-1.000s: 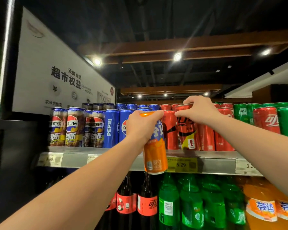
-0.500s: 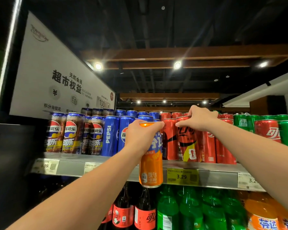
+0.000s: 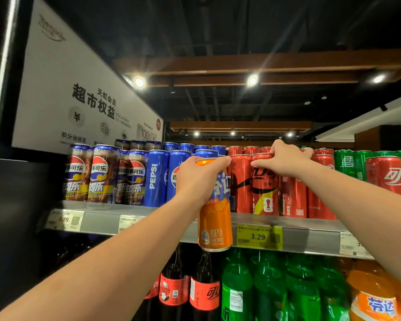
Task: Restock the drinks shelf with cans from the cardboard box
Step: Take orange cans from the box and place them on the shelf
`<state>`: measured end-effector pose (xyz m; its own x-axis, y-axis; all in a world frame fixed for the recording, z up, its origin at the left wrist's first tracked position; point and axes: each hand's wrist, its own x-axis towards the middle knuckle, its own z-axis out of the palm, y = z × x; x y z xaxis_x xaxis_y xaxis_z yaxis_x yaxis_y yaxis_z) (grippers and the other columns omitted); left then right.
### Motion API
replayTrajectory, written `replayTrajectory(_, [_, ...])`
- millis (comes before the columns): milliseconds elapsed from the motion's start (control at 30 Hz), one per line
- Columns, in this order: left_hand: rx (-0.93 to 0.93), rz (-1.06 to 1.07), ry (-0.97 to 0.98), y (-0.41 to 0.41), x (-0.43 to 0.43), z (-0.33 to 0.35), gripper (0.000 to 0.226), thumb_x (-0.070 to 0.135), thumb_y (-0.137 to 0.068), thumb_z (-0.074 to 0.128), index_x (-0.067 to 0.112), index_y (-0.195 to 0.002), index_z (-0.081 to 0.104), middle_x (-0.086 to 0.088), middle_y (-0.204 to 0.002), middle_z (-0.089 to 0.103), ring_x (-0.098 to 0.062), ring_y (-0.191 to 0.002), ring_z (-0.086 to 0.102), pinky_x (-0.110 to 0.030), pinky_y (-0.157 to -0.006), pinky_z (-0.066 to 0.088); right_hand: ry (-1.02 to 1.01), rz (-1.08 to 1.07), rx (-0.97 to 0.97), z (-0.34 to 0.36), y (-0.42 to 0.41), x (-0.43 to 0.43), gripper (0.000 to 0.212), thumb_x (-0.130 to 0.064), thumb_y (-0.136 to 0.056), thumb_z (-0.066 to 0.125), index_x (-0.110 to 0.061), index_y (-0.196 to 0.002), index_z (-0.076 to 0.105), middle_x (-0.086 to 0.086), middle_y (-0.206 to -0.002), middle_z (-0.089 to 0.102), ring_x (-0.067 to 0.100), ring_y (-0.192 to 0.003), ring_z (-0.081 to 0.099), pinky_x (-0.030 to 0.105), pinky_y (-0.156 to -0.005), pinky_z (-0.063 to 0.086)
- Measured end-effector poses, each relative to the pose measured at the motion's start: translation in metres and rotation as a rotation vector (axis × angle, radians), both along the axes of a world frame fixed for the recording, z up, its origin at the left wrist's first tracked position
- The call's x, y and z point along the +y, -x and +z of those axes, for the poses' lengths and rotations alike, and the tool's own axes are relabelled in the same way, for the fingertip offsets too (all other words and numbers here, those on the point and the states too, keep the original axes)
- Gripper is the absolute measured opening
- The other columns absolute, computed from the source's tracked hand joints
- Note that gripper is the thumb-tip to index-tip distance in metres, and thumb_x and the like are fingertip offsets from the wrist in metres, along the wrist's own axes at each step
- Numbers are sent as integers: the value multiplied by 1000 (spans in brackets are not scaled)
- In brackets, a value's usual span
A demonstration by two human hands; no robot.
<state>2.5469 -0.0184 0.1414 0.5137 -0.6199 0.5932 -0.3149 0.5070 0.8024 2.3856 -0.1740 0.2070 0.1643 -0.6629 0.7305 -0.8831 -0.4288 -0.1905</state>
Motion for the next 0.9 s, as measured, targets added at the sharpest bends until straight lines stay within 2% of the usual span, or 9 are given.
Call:
replayTrajectory(167, [-10, 3, 7, 0, 0, -1, 43, 51, -69, 76, 21, -93, 57, 3, -77, 72, -11, -64, 71, -29, -62, 57, -41, 38, -6, -3, 2, 1, 77, -77, -72, 56, -19, -121, 43, 10, -122, 60, 35, -120, 51, 55, -107, 22])
replayTrajectory(333, [-8, -11, 27, 0, -1, -5, 39, 49, -69, 76, 22, -90, 58, 5, -75, 72, -9, -62, 70, -24, -56, 53, -17, 82, -7, -4, 0, 5, 58, -71, -74, 59, -26, -102, 37, 6, -113, 62, 32, -113, 54, 54, -106, 23])
replayTrajectory(433, [-13, -8, 23, -1, -1, -6, 40, 51, -69, 76, 22, -91, 58, 5, -77, 72, -10, -64, 71, -26, -58, 54, -24, 71, -6, -6, 1, 8, 57, -70, -75, 59, -25, -104, 38, 7, -114, 62, 32, -114, 54, 54, -107, 22])
replayTrajectory(533, [-12, -10, 16, 0, 0, -4, 43, 51, -68, 76, 21, -92, 57, 3, -77, 72, -12, -65, 71, -29, -60, 56, 46, 92, -76, -10, -5, 19, 59, -67, -78, 59, -20, -112, 48, 7, -121, 58, 30, -124, 47, 53, -109, 22])
replayTrajectory(600, [-2, -16, 22, 1, 1, -3, 42, 52, -68, 76, 22, -91, 56, 5, -75, 71, -10, -64, 71, -28, -59, 55, 196, 195, -232, -17, -11, 36, 46, -58, -84, 59, -19, -109, 54, 5, -116, 59, 25, -117, 50, 48, -104, 31])
replayTrajectory(667, [7, -25, 23, 2, 1, -4, 42, 53, -69, 75, 23, -91, 55, 6, -76, 71, -10, -65, 70, -28, -61, 56, 260, 392, -387, -30, -16, 59, 26, -45, -88, 60, -21, -97, 55, -1, -103, 61, 19, -103, 54, 39, -89, 44])
replayTrajectory(767, [12, -39, 22, 1, 4, -2, 40, 54, -70, 73, 26, -90, 53, 6, -78, 69, -9, -65, 69, -26, -58, 53, 89, 704, -530, -58, -23, 94, 12, -33, -91, 59, -25, -84, 54, -6, -87, 59, 11, -84, 55, 25, -69, 44])
replayTrajectory(833, [18, -48, 23, 1, 6, 0, 39, 55, -71, 73, 28, -89, 52, 6, -80, 69, -10, -67, 69, -27, -59, 54, -83, 856, -574, -74, -21, 112, 9, -29, -92, 58, -21, -87, 58, -4, -89, 62, 10, -82, 57, 24, -67, 42])
replayTrajectory(900, [20, -52, 23, 1, 9, 1, 45, 58, -70, 72, 26, -96, 54, 3, -88, 70, -14, -75, 70, -34, -70, 58, -248, 962, -569, -86, -18, 126, 11, -28, -93, 56, -19, -94, 62, -3, -90, 66, 10, -80, 61, 23, -66, 44])
